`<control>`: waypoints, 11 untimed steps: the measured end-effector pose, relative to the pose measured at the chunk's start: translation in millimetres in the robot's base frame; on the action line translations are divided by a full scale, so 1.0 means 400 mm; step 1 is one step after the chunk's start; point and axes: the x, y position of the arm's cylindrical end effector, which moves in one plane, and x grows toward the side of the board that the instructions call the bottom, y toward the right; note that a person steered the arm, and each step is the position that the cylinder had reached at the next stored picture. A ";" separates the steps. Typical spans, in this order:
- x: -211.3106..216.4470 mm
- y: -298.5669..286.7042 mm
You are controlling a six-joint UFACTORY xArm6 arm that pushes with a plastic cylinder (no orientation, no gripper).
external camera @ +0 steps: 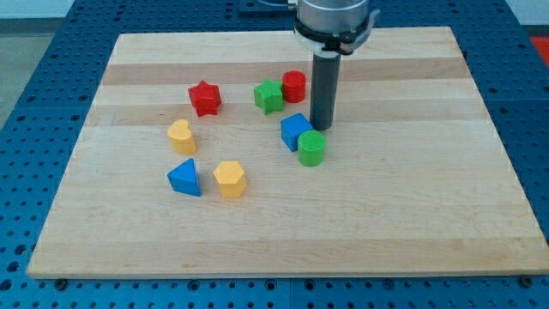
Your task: Place the cube at the bottom of the heart
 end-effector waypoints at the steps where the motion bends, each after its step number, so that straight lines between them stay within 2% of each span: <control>1: 0.000 -0.028; 4: -0.009 -0.248; 6: -0.009 -0.101; 7: 0.019 -0.097; 8: 0.074 -0.105; 11: 0.074 -0.267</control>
